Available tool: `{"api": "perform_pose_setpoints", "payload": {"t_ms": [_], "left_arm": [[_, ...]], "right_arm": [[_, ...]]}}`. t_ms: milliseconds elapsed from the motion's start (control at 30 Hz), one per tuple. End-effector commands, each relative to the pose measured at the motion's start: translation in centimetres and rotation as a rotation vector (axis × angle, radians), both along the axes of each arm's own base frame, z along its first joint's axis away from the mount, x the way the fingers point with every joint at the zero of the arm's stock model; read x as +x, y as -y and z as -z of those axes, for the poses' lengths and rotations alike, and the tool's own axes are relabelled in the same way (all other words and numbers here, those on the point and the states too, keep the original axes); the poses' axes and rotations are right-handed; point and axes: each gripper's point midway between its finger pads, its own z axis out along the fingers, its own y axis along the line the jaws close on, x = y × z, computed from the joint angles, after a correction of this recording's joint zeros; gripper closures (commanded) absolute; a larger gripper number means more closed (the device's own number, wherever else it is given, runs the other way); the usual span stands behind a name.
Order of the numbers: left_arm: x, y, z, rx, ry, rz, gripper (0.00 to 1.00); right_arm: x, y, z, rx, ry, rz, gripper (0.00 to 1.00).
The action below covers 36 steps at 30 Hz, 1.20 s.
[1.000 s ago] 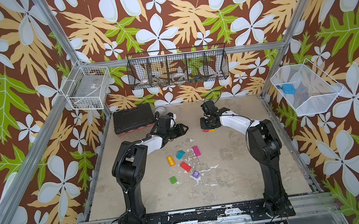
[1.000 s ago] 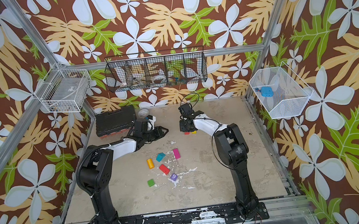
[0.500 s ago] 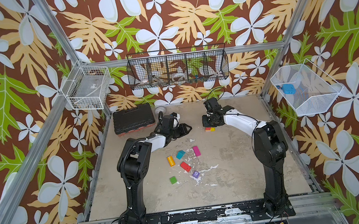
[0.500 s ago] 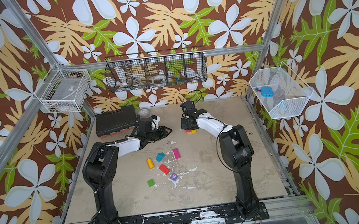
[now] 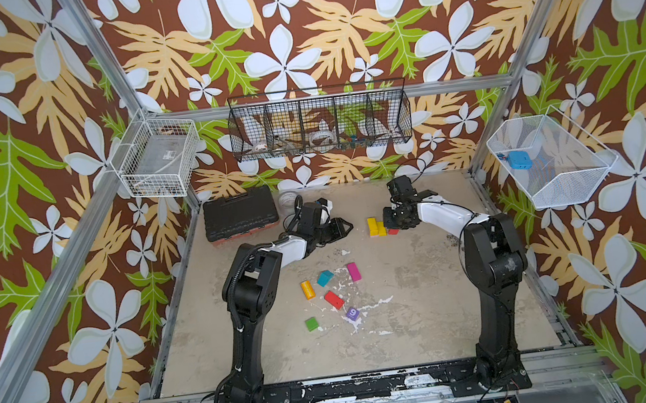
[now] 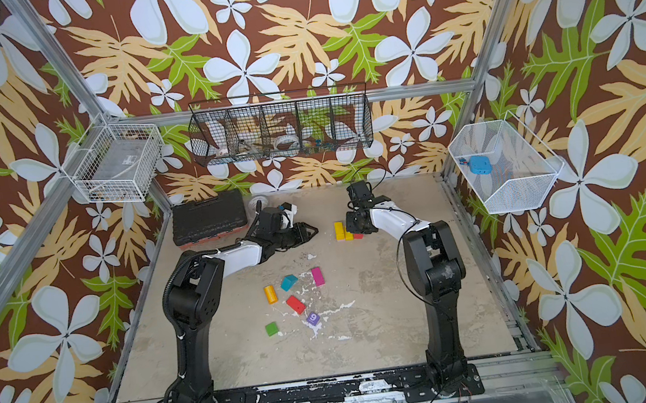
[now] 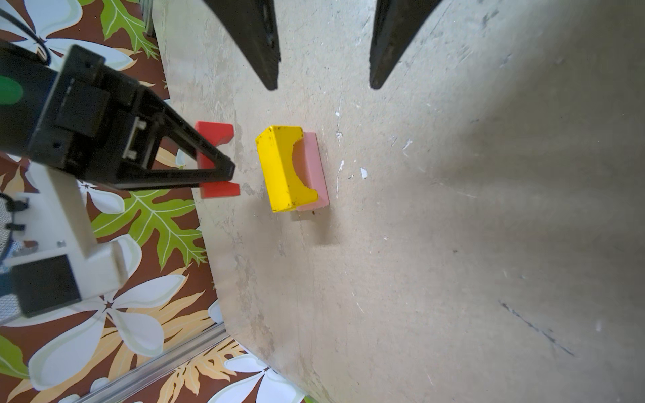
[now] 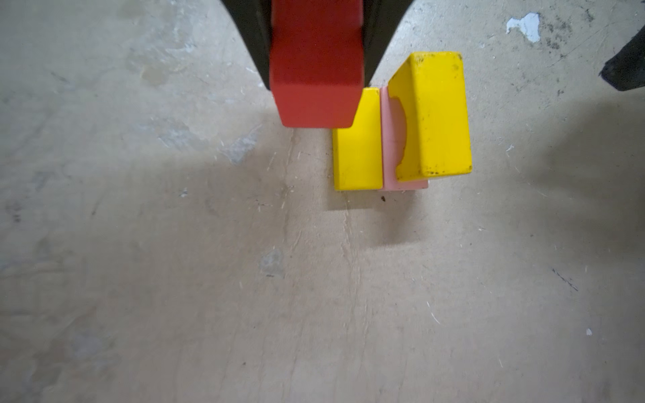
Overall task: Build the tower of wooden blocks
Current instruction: 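Carry the red block with the right gripper back over the yellow-pink pair, then lower the red block upright beside the yellow and pink blocks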
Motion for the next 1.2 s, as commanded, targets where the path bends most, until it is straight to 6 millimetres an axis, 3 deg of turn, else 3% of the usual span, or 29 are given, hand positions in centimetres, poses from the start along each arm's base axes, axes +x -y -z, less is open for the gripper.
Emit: {"api": "perform_pose_setpoints", "payload": {"t_ms": [0,300,1167], "left_arm": [[0.3,0.8,0.0,0.004,0.0,0.013,0.6],[0.5,1.7,1.3,0.02,-0.018,0.029,0.63],[0.3,2.0,1.3,0.02,-0.016,0.036,0.66]], "right_arm": [[0.8,-0.6,0.2,0.02,0.01,-0.023,0.91],[1.6,-1.2,1.6,0.031,-0.012,-0.032,0.91],[2.4,-2.2,2.0,0.055,-0.019,-0.044,0.84]]}}
